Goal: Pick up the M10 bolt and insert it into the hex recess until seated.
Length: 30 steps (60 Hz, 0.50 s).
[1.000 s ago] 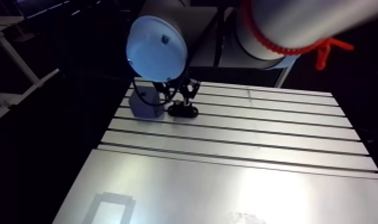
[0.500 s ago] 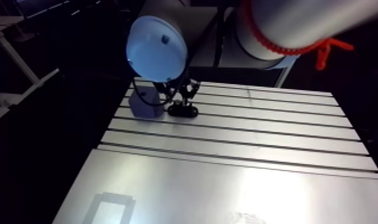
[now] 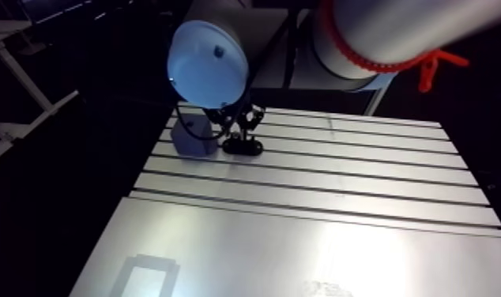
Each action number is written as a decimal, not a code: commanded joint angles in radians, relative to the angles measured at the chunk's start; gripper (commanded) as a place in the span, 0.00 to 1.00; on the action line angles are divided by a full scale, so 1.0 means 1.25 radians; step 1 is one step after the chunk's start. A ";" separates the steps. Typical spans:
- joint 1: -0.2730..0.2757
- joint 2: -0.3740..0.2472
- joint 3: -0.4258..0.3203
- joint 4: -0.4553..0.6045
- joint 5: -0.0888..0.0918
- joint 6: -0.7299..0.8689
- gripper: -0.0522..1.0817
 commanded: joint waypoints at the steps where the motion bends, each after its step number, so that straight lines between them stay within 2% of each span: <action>1: 0.000 0.001 0.000 0.000 0.000 0.000 0.54; 30: -0.001 0.005 -0.004 0.000 0.000 -0.001 0.59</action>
